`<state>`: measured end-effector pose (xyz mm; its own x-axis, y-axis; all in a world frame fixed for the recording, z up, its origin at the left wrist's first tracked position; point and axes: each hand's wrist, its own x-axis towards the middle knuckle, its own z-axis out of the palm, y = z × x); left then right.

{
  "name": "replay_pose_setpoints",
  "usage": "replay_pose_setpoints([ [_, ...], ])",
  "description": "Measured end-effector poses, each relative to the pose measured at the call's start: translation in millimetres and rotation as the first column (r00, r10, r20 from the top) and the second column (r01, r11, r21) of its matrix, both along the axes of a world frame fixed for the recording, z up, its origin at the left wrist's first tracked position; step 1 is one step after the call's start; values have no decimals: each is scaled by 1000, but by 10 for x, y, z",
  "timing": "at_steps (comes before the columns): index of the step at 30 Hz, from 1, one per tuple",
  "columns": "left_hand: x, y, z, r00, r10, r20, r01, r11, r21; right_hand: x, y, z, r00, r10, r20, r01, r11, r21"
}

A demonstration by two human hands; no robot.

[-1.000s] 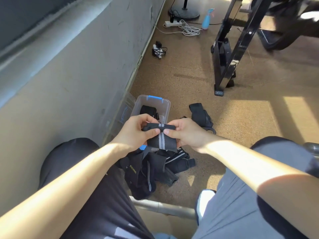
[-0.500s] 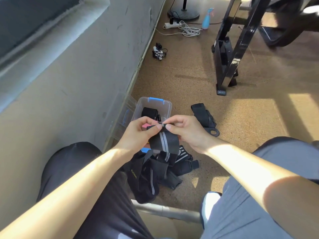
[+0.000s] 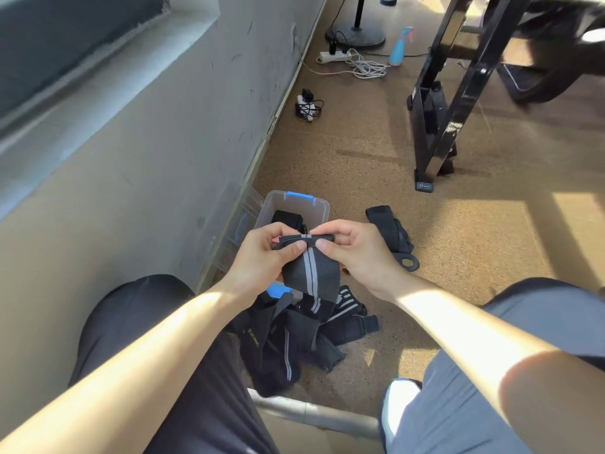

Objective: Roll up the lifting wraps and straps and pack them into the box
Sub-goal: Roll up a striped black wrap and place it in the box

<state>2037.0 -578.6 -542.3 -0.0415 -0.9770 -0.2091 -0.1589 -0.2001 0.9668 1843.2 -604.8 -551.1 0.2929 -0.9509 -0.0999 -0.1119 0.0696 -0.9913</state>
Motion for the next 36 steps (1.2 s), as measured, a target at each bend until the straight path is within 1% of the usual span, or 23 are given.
replay_pose_setpoints([
  [3, -19, 1, 48, 992, -12, -127, 19, 998, 55, -22, -28, 3, 999, -34, -36, 32, 997, -70],
  [5, -16, -2, 57, 985, 6, -172, 9, 996, 84, -29, -31, 16, 998, -25, -55, 20, 995, -97],
  [9, -5, -7, 13, 990, 34, -136, -29, 999, 37, -32, -46, 16, 996, 24, -84, -32, 994, -103],
  [12, -11, -15, 3, 994, 29, -109, -31, 999, -15, -37, -73, 30, 996, 52, -75, -56, 997, -54],
  [15, -15, -8, 28, 1000, 21, -22, -23, 994, -104, -33, -82, 34, 993, 89, -75, -88, 996, 24],
  [19, -12, -29, 26, 998, 44, 47, -35, 984, -177, -33, -90, 42, 996, 90, -19, -90, 996, 24],
  [21, -22, -48, 35, 999, 28, 36, -24, 992, -123, -34, -96, 62, 997, 67, 37, -68, 997, 29],
  [22, -35, -49, 55, 1000, 9, -5, -9, 998, -64, -34, -103, 66, 997, 51, 53, -52, 998, 23],
  [24, -58, -47, 89, 996, -47, -76, 50, 998, 40, -38, -123, 59, 999, 18, 33, -17, 999, -27],
  [26, -64, -44, 98, 992, -74, -103, 81, 994, 70, -44, -139, 40, 1000, -2, -4, 1, 996, -84],
  [28, -70, -45, 105, 990, -50, -130, 60, 995, 78, -44, -137, 35, 999, -2, -38, -3, 991, -133],
  [31, -66, -50, 96, 993, 1, -121, 4, 999, 45, -45, -131, 37, 997, 19, -78, -33, 984, -175],
  [33, -55, -57, 81, 994, 8, -110, -7, 1000, 11, -46, -149, 61, 995, 40, -94, -54, 987, -152],
  [36, -36, -77, 72, 999, 14, -37, -17, 997, -78, -59, -181, 96, 988, 69, -141, -80, 994, -70],
])
